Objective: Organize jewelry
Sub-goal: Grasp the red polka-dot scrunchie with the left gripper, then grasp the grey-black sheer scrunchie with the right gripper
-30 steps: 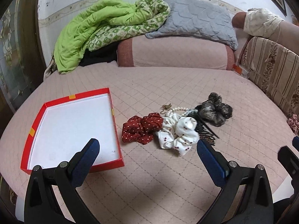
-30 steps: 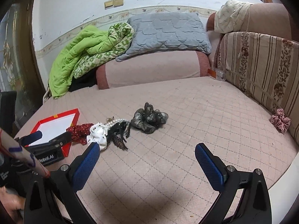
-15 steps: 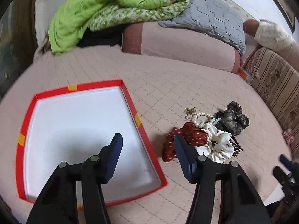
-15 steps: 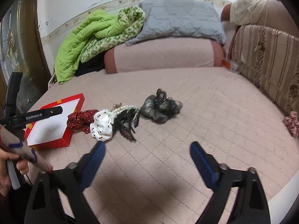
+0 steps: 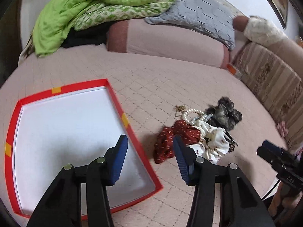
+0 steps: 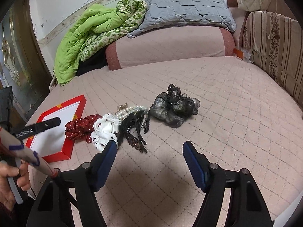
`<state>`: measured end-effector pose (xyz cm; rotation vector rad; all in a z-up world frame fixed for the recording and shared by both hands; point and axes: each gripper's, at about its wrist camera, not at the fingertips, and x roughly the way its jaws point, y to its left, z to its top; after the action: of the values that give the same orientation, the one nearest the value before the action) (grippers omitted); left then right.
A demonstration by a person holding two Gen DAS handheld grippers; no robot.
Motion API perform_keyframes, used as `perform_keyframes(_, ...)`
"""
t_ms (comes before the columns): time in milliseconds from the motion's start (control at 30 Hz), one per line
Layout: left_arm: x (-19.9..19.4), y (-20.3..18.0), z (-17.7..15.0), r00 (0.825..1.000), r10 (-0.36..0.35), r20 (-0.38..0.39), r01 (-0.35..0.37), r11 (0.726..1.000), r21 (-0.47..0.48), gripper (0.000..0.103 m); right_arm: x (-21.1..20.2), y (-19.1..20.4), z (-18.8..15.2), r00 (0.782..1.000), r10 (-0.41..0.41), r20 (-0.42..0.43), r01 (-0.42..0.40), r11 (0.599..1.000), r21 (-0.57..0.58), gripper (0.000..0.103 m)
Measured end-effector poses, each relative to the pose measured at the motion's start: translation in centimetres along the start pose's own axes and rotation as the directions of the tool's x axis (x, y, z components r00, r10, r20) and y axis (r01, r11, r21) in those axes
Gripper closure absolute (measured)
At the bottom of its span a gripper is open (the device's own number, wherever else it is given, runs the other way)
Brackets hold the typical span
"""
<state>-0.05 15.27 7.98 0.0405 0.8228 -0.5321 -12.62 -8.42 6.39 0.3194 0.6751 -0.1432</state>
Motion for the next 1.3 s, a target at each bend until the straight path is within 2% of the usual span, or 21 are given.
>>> perform_keyframes(267,2.2,-2.5,-0.1,0.998,-0.014,-0.067,0.02,0.996,0.091,0.054,0.3,-1.0,0.2,1.0,0.005,-0.013,-0.004,0.999,0.049,0.026)
perform_keyframes(400,3.5,-4.0,0.2,0.997,-0.01,-0.076,0.022,0.987,0.157,0.056,0.4,-1.8,0.2,1.0,0.017,-0.025,-0.015,0.996,0.086,0.026)
perform_keyframes(433,3.9,-4.4,0.3,0.997,-0.004,-0.077,0.017,0.985,0.173,0.059,0.4,-1.9,0.2,0.999,0.018,-0.027,-0.016,0.996,0.093,0.026)
perform_keyframes(500,4.8,-4.9,0.5,0.996,-0.001,-0.091,0.019,0.981,0.194,0.077,0.3,-2.2,0.1,0.999,0.02,-0.027,-0.017,0.994,0.104,0.026)
perform_keyframes(733,7.9,-4.7,1.3,0.988,-0.014,-0.152,0.04,0.984,0.173,0.085,0.4,-3.1,0.3,0.999,0.017,-0.028,-0.013,0.991,0.133,0.026)
perform_keyframes(767,8.2,-4.6,1.4,0.988,-0.021,-0.153,0.046,0.985,0.164,0.091,0.5,-3.4,0.5,1.0,0.015,-0.027,-0.01,0.989,0.144,0.026)
perform_keyframes(867,8.1,-4.4,1.7,0.991,-0.043,-0.129,0.06,0.989,0.138,0.094,1.3,-4.7,1.6,1.0,0.002,-0.027,0.003,0.982,0.187,0.026)
perform_keyframes(1000,6.1,-3.7,2.8,0.997,-0.071,-0.041,0.075,0.992,0.101,0.094,3.6,-6.2,4.0,1.0,-0.011,-0.026,0.016,0.975,0.223,0.02)
perform_keyframes(1133,4.6,-2.7,3.5,0.998,-0.057,0.027,0.055,0.996,0.076,0.094,7.3,-7.1,5.2,0.998,-0.001,-0.066,0.019,0.965,0.261,0.02)
perform_keyframes(1233,4.0,-2.0,3.8,0.998,-0.044,0.048,0.04,0.997,0.07,0.094,9.9,-7.5,5.4,0.995,0.0,-0.103,0.03,0.955,0.296,0.02)
perform_keyframes(1300,3.9,-1.5,3.9,0.998,-0.032,0.049,0.029,0.997,0.075,0.094,11.2,-7.5,5.6,0.993,-0.016,-0.117,0.049,0.956,0.289,0.027)
